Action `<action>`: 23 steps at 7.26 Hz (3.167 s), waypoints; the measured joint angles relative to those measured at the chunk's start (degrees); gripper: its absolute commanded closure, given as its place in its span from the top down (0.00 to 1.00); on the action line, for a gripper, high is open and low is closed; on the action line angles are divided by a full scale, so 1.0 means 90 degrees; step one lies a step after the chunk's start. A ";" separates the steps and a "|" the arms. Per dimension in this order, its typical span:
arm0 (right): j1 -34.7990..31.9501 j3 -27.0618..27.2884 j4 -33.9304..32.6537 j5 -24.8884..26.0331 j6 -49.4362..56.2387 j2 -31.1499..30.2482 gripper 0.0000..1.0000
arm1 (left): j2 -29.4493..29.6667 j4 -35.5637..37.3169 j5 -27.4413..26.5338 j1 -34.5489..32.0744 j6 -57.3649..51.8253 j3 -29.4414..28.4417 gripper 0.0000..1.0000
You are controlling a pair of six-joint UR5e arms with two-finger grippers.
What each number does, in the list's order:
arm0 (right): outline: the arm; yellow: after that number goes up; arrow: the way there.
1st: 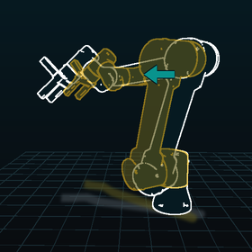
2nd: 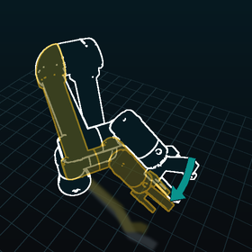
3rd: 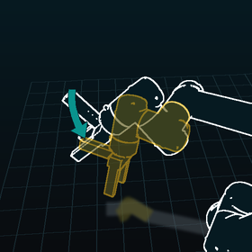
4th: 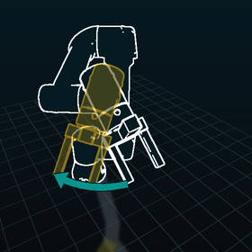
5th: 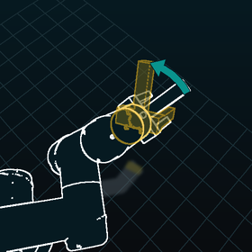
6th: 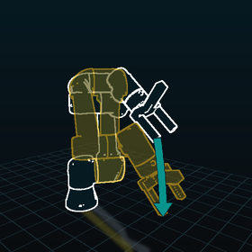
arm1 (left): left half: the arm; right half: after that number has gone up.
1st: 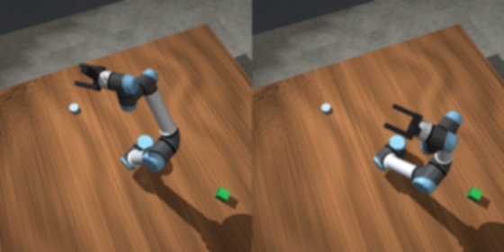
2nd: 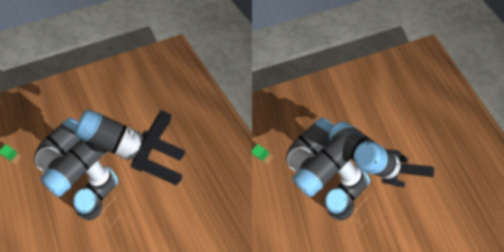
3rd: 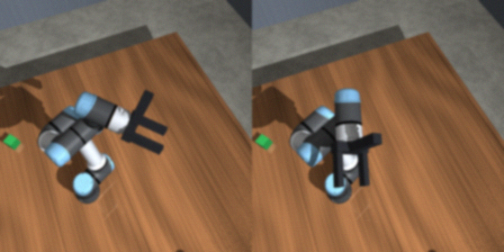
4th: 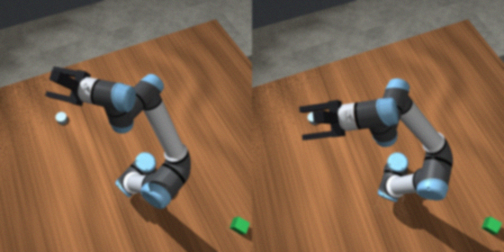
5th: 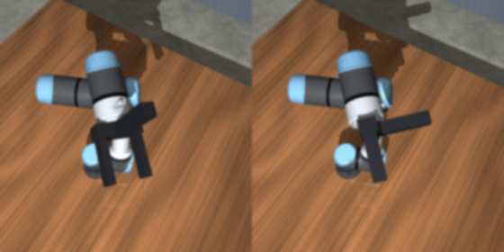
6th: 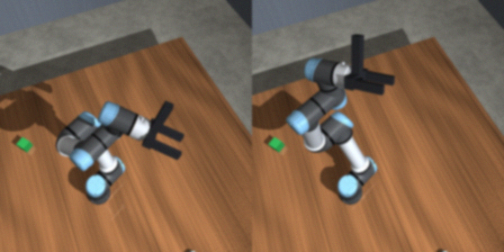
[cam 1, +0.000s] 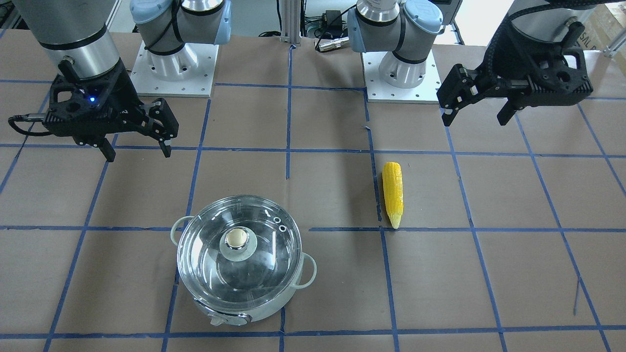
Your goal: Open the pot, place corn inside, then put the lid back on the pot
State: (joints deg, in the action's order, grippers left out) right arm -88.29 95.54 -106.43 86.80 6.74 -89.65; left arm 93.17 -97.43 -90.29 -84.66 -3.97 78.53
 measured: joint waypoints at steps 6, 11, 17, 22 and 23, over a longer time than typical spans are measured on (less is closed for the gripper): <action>-0.0018 0.0007 0.0001 0.0015 -0.0017 -0.0025 1.00 | 0.0096 0.0104 -0.0002 -0.0066 -0.0114 0.0023 1.00; -0.0376 -0.0095 -0.0185 -0.0006 -0.0741 0.0173 1.00 | 0.0114 0.0102 -0.0007 -0.0067 -0.0105 0.0058 1.00; -0.1561 -0.1517 -0.0314 0.0153 -0.1708 0.1924 1.00 | 0.0101 0.0112 -0.0015 -0.0067 -0.0100 0.0065 1.00; -0.1590 -0.1887 -0.0427 0.0162 -0.1775 0.2872 0.97 | 0.0104 0.0113 -0.0015 -0.0067 -0.0096 0.0072 1.00; -0.1588 -0.1911 -0.0472 0.0166 -0.1774 0.2932 0.90 | 0.0105 0.0113 -0.0011 -0.0066 -0.0096 0.0073 1.00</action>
State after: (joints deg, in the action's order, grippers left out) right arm -102.58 78.34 -110.69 88.30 -9.23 -63.26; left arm 94.12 -96.42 -90.38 -85.25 -4.83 79.19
